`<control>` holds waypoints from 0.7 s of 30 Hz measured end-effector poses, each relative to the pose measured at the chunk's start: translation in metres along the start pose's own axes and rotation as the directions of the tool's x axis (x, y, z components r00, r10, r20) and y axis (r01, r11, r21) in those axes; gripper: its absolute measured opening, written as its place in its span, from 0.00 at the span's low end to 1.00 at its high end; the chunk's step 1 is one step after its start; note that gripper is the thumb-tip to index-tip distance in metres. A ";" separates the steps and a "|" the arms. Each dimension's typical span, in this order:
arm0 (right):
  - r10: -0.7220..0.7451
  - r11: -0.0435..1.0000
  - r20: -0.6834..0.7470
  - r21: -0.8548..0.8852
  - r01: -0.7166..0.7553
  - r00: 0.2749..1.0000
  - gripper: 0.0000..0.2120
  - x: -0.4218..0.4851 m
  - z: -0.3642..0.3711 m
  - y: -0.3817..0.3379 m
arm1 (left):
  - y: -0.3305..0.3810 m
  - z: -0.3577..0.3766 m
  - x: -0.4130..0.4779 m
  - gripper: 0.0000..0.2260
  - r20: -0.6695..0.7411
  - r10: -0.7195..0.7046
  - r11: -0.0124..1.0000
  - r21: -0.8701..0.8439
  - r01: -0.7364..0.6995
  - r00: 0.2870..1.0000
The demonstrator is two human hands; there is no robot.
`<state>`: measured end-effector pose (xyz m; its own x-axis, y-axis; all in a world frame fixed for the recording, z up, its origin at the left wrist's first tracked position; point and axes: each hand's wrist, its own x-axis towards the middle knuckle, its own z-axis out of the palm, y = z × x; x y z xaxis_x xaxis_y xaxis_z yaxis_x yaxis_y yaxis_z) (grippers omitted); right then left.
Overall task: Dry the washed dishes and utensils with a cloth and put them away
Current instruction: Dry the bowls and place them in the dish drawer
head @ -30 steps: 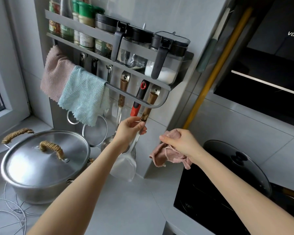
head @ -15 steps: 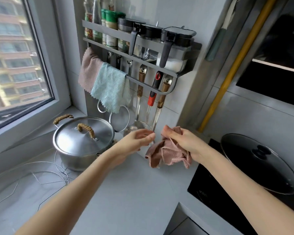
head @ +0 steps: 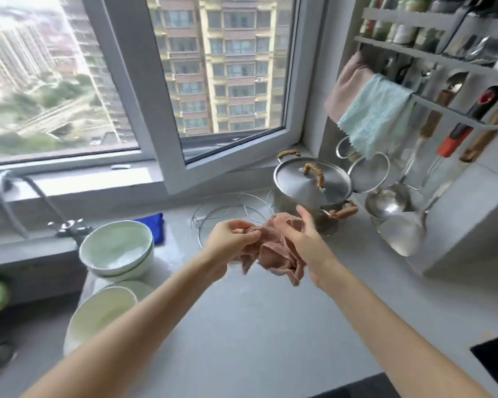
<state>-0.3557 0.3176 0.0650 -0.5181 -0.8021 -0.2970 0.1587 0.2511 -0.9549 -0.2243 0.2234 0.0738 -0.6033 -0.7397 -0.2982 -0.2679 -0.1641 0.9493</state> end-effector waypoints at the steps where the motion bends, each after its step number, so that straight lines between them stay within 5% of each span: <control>1: -0.035 0.999 0.025 -0.029 0.036 0.999 0.38 -0.005 0.023 0.003 | -0.005 -0.018 -0.008 0.06 0.015 -0.047 0.998 -0.027 0.048 0.999; 5: -0.110 0.936 0.235 -0.302 0.180 0.966 0.51 -0.020 0.098 0.021 | -0.027 -0.086 -0.039 0.12 0.154 -0.205 0.895 -0.369 0.249 0.967; 7: -0.130 0.878 0.318 -0.404 0.258 0.939 0.52 -0.024 0.125 0.029 | -0.034 -0.117 -0.054 0.17 0.195 -0.211 0.874 -0.401 0.274 0.958; 10: -0.132 0.887 0.379 -0.368 0.280 0.916 0.42 -0.027 0.154 0.035 | -0.042 -0.160 -0.074 0.17 0.218 -0.218 0.928 -0.257 0.271 0.951; 13: -0.147 0.890 0.315 -0.371 0.264 0.938 0.33 -0.025 0.177 0.035 | -0.058 -0.206 -0.085 0.12 -0.092 -0.224 0.972 0.057 0.229 0.970; 15: -0.158 0.884 0.246 -0.397 0.248 0.956 0.31 -0.025 0.189 0.033 | -0.081 -0.237 -0.088 0.11 -0.365 -0.153 0.874 0.383 0.298 0.918; 17: -0.133 0.903 0.183 -0.382 0.195 0.974 0.30 -0.028 0.198 0.032 | -0.107 -0.258 -0.090 0.13 -0.467 -0.098 0.638 0.648 0.415 0.879; 19: -0.100 0.931 0.122 -0.339 0.136 0.987 0.29 -0.033 0.207 0.032 | -0.133 -0.271 -0.086 0.12 -0.432 -0.182 0.586 0.674 0.451 0.883; 21: -0.076 0.948 0.068 -0.304 0.093 0.995 0.28 -0.038 0.216 0.034 | -0.155 -0.275 -0.078 0.11 -0.352 -0.329 0.694 0.539 0.477 0.876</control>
<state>-0.1496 0.2395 0.0436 -0.4705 -0.8536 -0.2235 -0.1531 0.3284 -0.9320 0.0713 0.1269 -0.0229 -0.1763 -0.8237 -0.5390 -0.8788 -0.1150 0.4632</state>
